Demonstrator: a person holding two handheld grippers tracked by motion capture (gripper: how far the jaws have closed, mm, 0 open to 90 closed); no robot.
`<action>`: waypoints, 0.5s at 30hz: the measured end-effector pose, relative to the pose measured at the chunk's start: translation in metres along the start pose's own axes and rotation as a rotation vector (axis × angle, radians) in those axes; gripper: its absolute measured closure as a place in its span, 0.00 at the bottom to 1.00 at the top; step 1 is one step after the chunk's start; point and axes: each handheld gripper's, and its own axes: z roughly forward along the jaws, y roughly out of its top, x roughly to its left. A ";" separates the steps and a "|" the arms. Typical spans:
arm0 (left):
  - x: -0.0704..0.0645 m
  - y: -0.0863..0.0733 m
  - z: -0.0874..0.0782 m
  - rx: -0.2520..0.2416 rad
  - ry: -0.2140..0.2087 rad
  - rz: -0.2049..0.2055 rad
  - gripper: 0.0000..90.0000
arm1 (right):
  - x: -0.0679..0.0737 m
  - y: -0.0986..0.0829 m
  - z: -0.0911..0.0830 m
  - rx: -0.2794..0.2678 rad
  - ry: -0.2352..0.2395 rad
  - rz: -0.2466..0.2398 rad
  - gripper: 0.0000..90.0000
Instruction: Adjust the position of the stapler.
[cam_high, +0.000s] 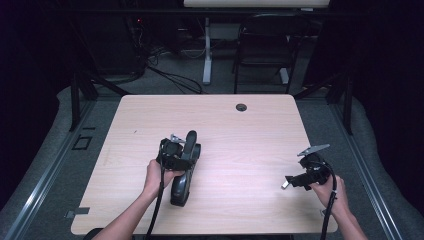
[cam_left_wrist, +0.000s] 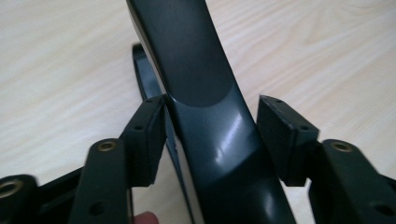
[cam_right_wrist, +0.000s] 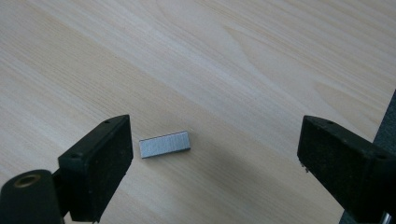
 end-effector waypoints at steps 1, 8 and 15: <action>-0.001 0.000 0.000 0.002 -0.001 0.006 0.50 | 0.000 0.000 0.000 -0.001 0.000 0.000 0.11; -0.006 0.001 0.001 0.019 -0.007 0.053 0.53 | 0.000 0.000 0.000 -0.005 0.001 -0.001 0.11; -0.011 0.001 0.001 0.027 -0.013 0.093 0.55 | 0.001 0.000 0.002 0.007 0.012 -0.002 0.11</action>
